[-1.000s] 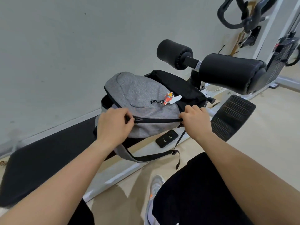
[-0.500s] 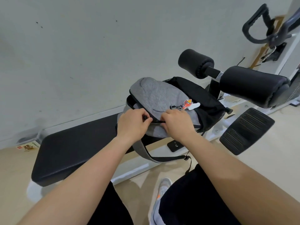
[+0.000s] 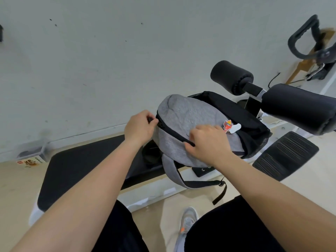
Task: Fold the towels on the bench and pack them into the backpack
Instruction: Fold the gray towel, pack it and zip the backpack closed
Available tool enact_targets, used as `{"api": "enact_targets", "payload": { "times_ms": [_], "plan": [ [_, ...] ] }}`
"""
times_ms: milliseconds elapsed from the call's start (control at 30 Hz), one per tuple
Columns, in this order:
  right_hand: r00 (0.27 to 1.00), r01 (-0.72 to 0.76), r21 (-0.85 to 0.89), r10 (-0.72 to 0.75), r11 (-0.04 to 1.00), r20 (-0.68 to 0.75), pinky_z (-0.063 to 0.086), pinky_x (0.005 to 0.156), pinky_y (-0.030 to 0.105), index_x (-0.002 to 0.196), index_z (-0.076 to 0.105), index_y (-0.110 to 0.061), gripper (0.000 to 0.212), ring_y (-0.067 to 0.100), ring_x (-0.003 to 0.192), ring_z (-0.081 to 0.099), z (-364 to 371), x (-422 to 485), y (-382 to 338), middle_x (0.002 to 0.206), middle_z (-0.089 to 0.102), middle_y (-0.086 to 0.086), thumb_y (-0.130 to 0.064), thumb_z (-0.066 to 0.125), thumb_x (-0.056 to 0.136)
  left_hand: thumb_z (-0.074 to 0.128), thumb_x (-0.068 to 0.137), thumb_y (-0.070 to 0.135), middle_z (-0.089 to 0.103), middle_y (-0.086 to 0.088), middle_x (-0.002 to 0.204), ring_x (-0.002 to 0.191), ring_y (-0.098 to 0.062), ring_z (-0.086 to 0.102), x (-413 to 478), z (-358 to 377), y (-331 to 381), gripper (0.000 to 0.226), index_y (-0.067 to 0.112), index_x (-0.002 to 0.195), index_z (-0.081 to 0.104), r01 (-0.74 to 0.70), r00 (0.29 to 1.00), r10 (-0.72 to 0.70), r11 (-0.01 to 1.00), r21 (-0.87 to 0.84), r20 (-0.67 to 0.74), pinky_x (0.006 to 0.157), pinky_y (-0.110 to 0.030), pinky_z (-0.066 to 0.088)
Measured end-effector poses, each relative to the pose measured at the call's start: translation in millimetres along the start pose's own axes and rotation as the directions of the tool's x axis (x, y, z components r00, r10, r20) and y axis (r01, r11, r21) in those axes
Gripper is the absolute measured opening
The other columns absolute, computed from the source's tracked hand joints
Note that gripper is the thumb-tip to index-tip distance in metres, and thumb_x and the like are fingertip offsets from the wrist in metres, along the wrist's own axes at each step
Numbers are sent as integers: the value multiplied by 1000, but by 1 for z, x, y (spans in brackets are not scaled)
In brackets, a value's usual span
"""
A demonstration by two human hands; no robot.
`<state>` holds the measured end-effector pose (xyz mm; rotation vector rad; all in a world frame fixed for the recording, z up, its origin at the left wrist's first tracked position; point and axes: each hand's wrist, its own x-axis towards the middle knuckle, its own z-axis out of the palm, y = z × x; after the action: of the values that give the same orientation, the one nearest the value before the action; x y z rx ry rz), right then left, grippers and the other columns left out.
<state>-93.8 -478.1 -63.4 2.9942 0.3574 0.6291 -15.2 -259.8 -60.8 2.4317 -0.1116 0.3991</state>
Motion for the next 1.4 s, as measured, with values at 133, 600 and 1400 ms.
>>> {"api": "enact_targets", "payload": {
  "times_ms": [133, 600, 1400],
  "plan": [
    [999, 39, 34, -39, 999, -6, 40, 78, 37, 102, 66, -19, 33, 26, 97, 60, 3, 47, -45, 99, 66, 2, -50, 58, 90, 64, 91, 34, 68, 7, 87, 83, -17, 63, 3, 2, -4, 7, 29, 87, 64, -48, 999, 48, 997, -55, -9, 77, -39, 54],
    [950, 78, 165, -123, 983, 287, 38, 74, 31, 87, 63, -26, 16, 20, 84, 63, -6, 5, -24, 86, 67, -7, -42, 60, 87, 67, 89, 33, 67, 11, 89, 88, -17, 64, 49, 11, -27, 8, 34, 81, 65, 51, 998, -49, 998, -46, 33, 78, -37, 54],
    [955, 83, 127, -116, 988, 274, 40, 86, 34, 84, 68, -30, 17, 21, 92, 63, 26, 121, -39, 88, 71, -6, -45, 61, 89, 70, 86, 36, 66, 14, 84, 87, -14, 63, 121, 51, -65, 7, 34, 81, 66, 1, 995, 10, 995, -102, 104, 81, -37, 53]
  ]
}}
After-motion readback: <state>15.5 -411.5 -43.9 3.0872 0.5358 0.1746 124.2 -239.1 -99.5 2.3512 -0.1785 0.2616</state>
